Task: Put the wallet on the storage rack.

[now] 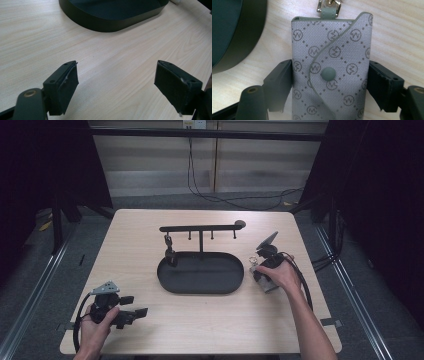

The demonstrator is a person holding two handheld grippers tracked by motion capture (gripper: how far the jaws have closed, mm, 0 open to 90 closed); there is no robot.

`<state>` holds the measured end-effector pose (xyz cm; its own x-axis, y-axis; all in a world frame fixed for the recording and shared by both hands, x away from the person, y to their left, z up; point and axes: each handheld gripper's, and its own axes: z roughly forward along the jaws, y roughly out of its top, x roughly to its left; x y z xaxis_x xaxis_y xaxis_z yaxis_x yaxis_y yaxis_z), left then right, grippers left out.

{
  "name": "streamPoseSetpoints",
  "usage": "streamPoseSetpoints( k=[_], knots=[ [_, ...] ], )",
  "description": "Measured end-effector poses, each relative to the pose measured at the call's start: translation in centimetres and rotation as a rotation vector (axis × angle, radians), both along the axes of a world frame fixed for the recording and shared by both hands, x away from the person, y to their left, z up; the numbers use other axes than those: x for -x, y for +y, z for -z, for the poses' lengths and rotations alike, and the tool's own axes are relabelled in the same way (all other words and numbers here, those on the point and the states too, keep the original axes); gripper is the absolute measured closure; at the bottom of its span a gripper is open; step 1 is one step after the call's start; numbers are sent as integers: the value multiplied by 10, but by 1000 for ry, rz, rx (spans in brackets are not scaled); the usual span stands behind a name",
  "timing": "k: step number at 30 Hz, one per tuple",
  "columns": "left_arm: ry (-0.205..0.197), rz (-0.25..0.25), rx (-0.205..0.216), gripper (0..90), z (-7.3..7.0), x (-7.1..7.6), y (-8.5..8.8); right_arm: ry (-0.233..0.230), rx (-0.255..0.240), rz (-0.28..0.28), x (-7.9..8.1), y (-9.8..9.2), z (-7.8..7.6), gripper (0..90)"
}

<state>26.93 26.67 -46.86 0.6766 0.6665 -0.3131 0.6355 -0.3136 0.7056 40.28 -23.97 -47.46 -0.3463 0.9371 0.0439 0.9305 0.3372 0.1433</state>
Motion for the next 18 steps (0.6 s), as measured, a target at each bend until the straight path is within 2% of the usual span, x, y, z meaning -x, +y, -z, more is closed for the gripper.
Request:
streamPoseSetpoints(
  k=[18],
  knots=[
    [2,-4,7,191,0,-1,1,12,34,-2,-1,5,2,264]
  ],
)
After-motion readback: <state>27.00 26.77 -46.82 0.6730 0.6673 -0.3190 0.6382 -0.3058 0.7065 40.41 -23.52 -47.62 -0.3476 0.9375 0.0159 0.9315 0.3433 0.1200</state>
